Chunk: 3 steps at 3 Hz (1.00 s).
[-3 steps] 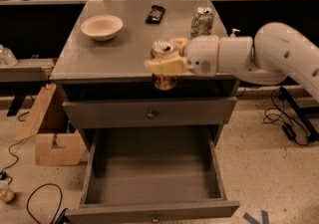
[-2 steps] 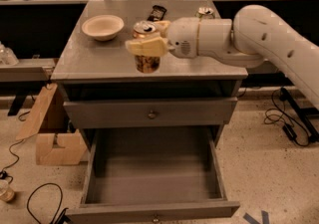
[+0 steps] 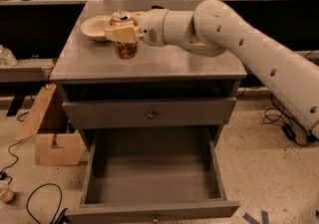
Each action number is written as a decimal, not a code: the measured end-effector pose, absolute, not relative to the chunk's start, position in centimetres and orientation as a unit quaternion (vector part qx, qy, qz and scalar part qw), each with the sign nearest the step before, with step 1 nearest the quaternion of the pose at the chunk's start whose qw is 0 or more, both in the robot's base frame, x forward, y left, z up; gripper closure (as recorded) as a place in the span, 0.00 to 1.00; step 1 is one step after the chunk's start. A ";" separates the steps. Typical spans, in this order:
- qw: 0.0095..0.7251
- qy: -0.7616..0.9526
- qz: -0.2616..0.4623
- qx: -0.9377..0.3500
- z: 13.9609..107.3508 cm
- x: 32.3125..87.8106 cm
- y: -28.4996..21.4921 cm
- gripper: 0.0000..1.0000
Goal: Pick orange can from middle drawer and place on counter
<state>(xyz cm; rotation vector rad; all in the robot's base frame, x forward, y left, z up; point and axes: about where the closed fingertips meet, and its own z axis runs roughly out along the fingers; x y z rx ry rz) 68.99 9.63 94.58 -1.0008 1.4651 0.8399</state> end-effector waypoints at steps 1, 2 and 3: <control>0.549 0.647 0.344 -0.403 90.0 72.7 10.6 1.00; 0.544 0.655 0.345 -0.395 87.9 73.8 10.8 1.00; 0.544 0.655 0.345 -0.395 88.8 73.8 10.8 0.83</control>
Offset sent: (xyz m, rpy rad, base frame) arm 0.0784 0.0097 -0.1317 -0.0158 0.1184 -0.1058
